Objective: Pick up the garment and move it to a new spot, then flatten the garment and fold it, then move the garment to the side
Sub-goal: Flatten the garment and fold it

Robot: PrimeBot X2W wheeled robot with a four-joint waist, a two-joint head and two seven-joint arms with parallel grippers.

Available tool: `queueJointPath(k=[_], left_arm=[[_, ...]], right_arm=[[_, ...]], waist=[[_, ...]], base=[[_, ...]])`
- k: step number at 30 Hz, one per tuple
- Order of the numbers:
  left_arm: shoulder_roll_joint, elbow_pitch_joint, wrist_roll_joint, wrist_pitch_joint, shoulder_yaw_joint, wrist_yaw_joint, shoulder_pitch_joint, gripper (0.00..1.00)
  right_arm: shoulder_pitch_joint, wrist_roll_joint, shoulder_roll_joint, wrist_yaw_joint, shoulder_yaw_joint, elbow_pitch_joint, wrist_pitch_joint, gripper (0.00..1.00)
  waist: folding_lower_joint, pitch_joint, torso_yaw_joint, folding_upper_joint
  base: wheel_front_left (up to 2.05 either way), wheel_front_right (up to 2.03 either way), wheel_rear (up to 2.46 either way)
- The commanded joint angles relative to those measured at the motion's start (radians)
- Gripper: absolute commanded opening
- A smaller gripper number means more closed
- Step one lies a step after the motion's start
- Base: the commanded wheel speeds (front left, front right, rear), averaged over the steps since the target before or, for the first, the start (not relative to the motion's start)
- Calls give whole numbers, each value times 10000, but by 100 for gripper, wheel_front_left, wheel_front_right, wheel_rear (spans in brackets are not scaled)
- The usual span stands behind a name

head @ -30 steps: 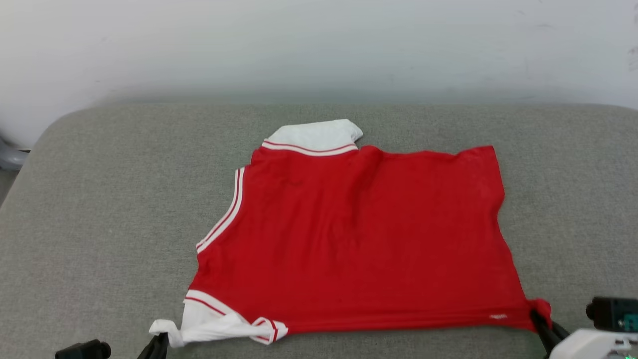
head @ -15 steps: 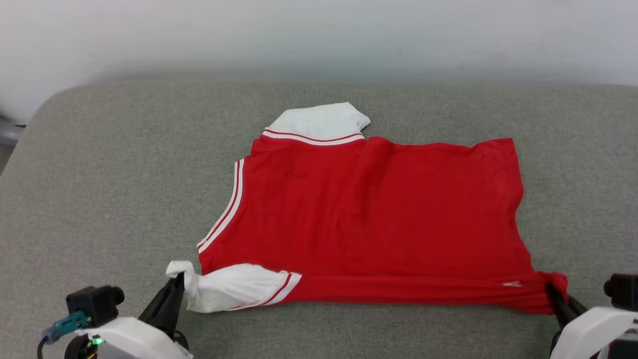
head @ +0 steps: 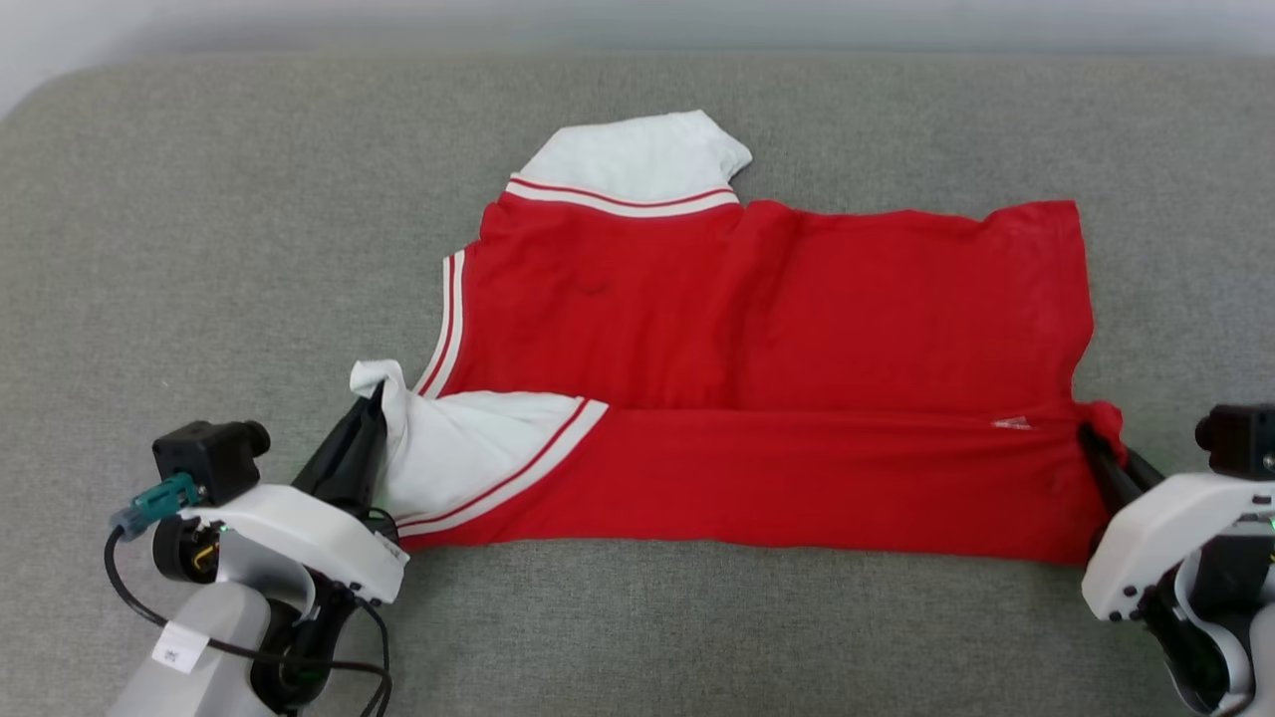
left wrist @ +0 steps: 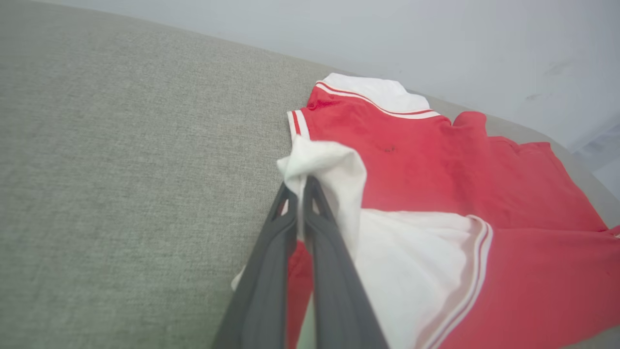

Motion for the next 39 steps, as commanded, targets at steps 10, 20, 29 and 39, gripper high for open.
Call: queueJointPath(k=[10,20,29,39], left_arm=[[-354,1595,-265,213,-333,-442,-837,0],[-523,2436,-556,-27,-454,-641,-1066,100],[7,2344,-393,-208,-136,-78,-807,100],[1115,964,-1004,2060,-322,-178,-351,100]], right_arm=[[-702,-135,-84,-14,561,1182,-52,0],[-372,-265,119,-12,594,1469,-1173,100],[40,-935,606,-12,55,680,-3575,100],[802,-1066,1005,-12,-108,-260,-3579,100]], waist=[[-2,653,-46,0],[-2,229,32,0],[-2,-774,-51,0],[-2,-1517,-186,0]], base=[[0,0,0],[0,0,0],[0,0,0],[0,0,0]])
